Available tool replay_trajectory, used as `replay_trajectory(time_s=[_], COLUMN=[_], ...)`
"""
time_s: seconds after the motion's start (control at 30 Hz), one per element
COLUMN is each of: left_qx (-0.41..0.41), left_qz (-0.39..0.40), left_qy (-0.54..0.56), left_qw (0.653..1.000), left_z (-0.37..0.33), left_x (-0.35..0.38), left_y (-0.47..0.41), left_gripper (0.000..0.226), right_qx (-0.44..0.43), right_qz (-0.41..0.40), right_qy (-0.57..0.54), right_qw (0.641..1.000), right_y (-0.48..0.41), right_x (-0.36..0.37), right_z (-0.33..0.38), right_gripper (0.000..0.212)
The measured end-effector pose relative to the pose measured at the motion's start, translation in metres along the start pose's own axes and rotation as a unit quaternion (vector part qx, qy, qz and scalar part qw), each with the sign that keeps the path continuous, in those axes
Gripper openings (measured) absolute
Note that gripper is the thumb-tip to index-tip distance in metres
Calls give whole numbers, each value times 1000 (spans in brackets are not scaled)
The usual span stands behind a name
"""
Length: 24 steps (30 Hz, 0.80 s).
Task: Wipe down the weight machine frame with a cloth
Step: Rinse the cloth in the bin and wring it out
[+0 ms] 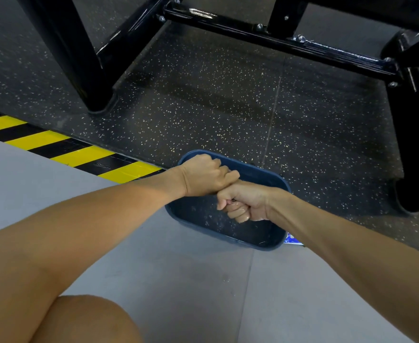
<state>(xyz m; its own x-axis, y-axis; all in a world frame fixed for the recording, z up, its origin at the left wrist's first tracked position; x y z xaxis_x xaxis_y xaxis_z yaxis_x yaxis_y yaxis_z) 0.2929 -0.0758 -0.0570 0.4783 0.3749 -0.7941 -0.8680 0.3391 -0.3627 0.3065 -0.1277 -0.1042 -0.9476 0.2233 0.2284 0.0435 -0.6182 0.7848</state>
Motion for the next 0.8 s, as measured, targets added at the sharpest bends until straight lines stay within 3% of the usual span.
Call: replay_trajectory(time_s=[0.1, 0.17, 0.2, 0.27, 0.37, 0.43, 0.53, 0.57, 0.67, 0.73, 0.8], left_qx=[-1, -25, -60, -141, -215, -264, -301, -303, -265, -213, -159], left_qz=[78, 256, 364, 527, 654, 665, 642, 627, 601, 581, 570], left_qy=[35, 97, 154, 286, 452, 502, 599, 632, 701, 746, 775], left_qw=[996, 962, 917, 788, 568, 486, 372, 340, 279, 248, 222], left_z=[-1, -4, -7, -11, -13, -7, -13, -15, -21, -31, -43], left_x=[2, 11, 22, 41, 54, 56, 46, 43, 25, 12, 2], left_y=[-2, -2, 5, 23, 50, 61, 64, 63, 61, 55, 47], left_gripper=[16, 20, 17, 8, 23, 24, 23, 23, 17, 17, 25], right_qx=[-4, -18, -19, -17, -94, -172, -327, -381, -453, -475, -498], right_qz=[-20, -60, -77, -96, -154, -223, -285, -291, -271, -229, -208], right_qy=[106, 250, 322, 398, 434, 515, 656, 658, 639, 609, 566], right_qw=[994, 966, 943, 912, 883, 810, 618, 580, 560, 592, 623], right_y=[1, 4, 5, 7, 10, 14, 23, 27, 27, 29, 35], right_x=[-3, -7, -9, -10, -8, -7, 10, 14, 16, 17, 15], right_z=[4, 11, 15, 19, 35, 48, 61, 61, 49, 42, 43], right_gripper=[44, 36, 29, 18, 30, 62, 85, 86, 88, 90, 75])
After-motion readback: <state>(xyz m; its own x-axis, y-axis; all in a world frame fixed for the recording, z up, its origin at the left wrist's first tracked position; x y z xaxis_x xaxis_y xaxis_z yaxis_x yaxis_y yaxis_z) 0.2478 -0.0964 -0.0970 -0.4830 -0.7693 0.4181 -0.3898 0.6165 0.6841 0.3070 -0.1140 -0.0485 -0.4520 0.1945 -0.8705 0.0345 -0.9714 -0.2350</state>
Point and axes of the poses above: each hand's wrist, its own y-axis away from the middle knuckle, its own x-axis out of the palm, z = x × y, the point moved 8 cm from there along -y, towards the middle knuckle, and after that the axes turned 15 degrees about -y, right-handed, at the moved point
